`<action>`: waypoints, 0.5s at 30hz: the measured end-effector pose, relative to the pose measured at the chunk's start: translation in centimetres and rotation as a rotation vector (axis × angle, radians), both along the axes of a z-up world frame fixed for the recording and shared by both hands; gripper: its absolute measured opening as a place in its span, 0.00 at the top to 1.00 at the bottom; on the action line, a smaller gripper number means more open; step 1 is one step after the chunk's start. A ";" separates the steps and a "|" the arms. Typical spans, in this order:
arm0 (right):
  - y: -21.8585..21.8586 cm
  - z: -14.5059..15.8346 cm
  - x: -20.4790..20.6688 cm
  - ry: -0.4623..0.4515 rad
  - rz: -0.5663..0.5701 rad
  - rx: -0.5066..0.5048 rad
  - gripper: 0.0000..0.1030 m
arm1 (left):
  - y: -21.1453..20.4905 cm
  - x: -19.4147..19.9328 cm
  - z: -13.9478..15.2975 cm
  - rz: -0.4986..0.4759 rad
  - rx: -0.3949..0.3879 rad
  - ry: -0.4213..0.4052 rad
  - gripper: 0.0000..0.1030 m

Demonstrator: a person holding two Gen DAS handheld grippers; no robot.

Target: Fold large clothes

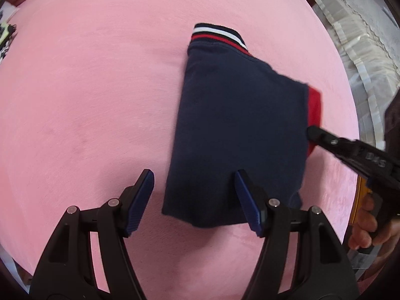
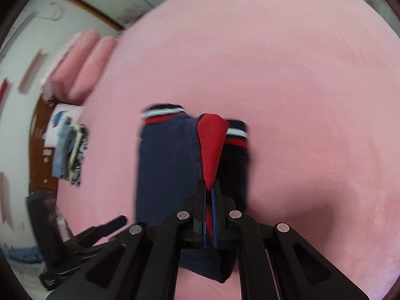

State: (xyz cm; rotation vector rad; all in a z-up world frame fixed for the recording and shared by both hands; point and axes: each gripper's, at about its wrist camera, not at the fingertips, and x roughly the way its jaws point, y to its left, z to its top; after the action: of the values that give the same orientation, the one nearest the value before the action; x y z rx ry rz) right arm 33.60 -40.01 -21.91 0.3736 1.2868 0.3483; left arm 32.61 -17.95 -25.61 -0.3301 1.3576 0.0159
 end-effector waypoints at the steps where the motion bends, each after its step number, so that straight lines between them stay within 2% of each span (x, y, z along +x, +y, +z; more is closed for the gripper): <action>1: 0.0 -1.2 0.3 0.037 -0.011 -0.013 0.97 | -0.2 0.2 -0.2 -0.006 0.006 0.008 0.38; 3: 0.5 -3.1 0.6 0.067 -0.006 -0.080 0.97 | -0.6 0.3 -0.7 -0.020 0.025 0.025 0.38; 6: 2.1 -4.9 0.8 0.052 0.016 -0.146 0.97 | -0.9 0.4 -1.2 -0.036 0.033 0.029 0.38; 9: 2.8 -5.4 1.0 0.035 0.003 -0.173 0.97 | -1.2 0.3 -1.6 -0.048 0.044 0.022 0.38; 13: 1.5 -4.0 0.5 0.006 -0.039 -0.111 0.97 | -1.5 0.1 -0.8 -0.073 0.090 0.004 0.38; 15: -0.2 -2.0 -0.4 -0.038 -0.113 -0.068 0.96 | -1.4 0.1 0.3 -0.089 0.077 -0.032 0.38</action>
State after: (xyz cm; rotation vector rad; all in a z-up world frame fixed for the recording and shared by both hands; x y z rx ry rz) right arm 33.21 -40.24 -23.93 0.3787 1.2321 0.2146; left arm 32.70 -19.33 -25.30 -0.2035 1.3349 -0.0112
